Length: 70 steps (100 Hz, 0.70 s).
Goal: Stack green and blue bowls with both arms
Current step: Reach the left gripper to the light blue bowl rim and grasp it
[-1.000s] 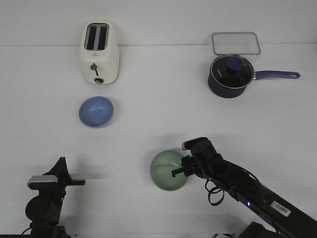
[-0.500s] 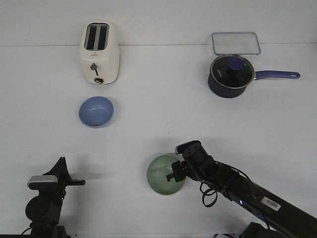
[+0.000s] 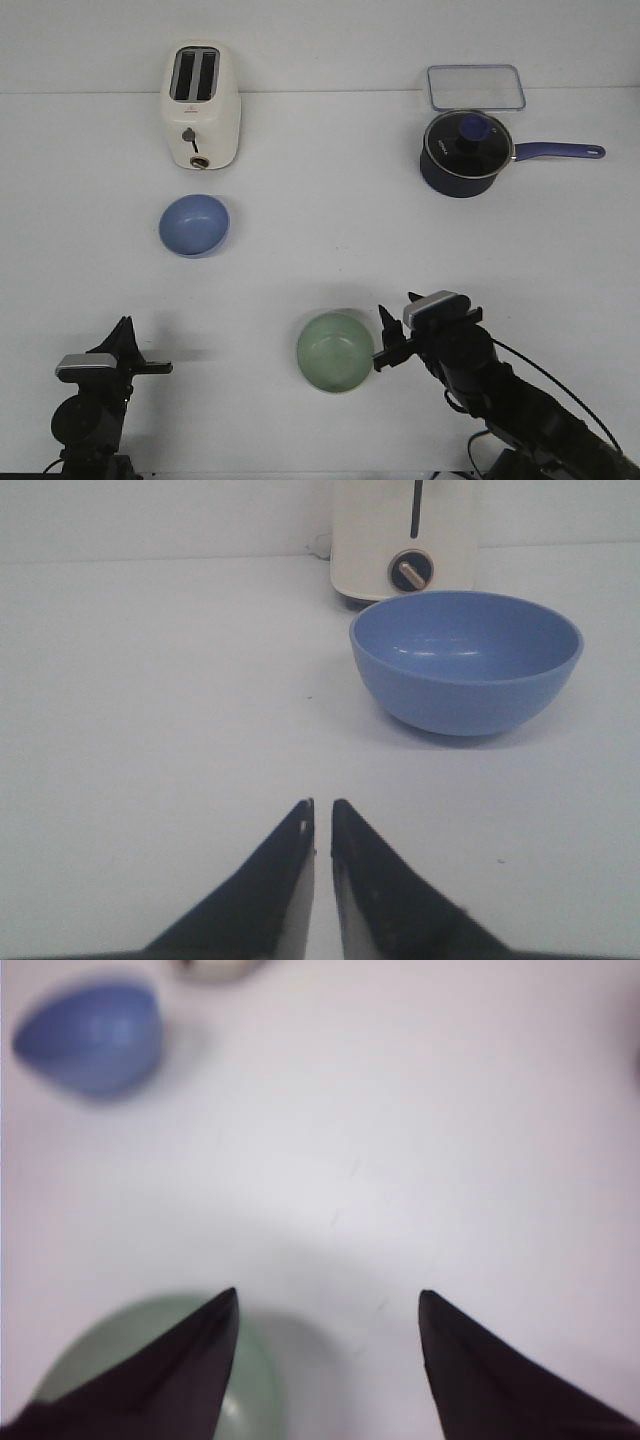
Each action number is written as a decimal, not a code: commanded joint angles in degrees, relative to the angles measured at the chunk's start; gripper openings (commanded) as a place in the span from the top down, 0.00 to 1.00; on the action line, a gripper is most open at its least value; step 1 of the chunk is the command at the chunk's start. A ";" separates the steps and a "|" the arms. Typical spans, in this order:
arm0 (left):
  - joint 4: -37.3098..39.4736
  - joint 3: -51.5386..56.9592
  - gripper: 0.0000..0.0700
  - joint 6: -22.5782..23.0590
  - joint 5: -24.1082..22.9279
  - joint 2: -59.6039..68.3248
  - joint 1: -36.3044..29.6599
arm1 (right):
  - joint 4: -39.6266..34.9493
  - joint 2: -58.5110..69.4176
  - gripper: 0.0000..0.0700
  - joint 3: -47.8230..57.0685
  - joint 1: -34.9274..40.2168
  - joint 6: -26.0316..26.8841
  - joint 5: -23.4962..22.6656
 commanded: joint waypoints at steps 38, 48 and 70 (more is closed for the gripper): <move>3.23 1.31 0.98 -24.50 1.77 0.11 -0.04 | 1.49 -18.43 0.46 -11.45 4.96 -0.96 4.46; 2.99 7.74 0.98 -24.72 0.96 4.76 -0.04 | 1.51 -18.40 0.46 -11.45 4.96 -0.96 4.46; -5.42 30.12 0.82 -19.37 1.86 33.29 -0.04 | 1.79 -18.23 0.46 -11.45 4.96 -0.98 4.61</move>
